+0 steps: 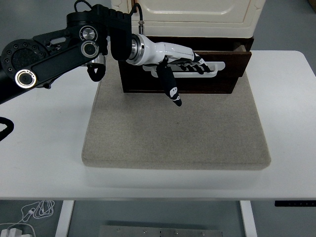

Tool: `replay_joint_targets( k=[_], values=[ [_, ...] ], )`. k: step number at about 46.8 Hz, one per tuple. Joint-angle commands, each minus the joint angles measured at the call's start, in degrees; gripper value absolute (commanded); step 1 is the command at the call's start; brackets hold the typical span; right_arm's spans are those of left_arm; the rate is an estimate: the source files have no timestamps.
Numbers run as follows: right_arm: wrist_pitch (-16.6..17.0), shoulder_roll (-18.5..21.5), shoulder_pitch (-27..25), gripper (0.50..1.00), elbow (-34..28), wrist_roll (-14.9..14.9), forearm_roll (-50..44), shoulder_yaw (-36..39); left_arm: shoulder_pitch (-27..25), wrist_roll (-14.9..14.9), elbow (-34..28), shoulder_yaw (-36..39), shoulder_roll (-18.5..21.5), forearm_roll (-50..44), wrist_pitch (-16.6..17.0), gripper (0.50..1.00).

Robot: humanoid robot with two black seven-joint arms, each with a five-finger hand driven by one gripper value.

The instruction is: Open the drawer under the combination cabinet

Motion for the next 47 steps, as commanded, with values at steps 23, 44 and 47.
replay_joint_targets(
  k=[23,44,47],
  values=[
    [0.0,0.0,0.0,0.928,-0.1,0.0,0.0,0.0,0.0,0.0,-4.0,0.0,1.7,-1.8,-1.0,1.0],
    [0.0,0.0,0.0,0.928,0.0,0.0,0.1,0.0,0.0,0.0,-6.1,0.0,2.6,-2.8,-2.3,1.0],
    [0.0,0.0,0.0,0.928,0.0,0.0,0.1,0.0,0.0,0.1,-6.2,0.0,2.6,-3.1,-2.3,1.0]
  ],
)
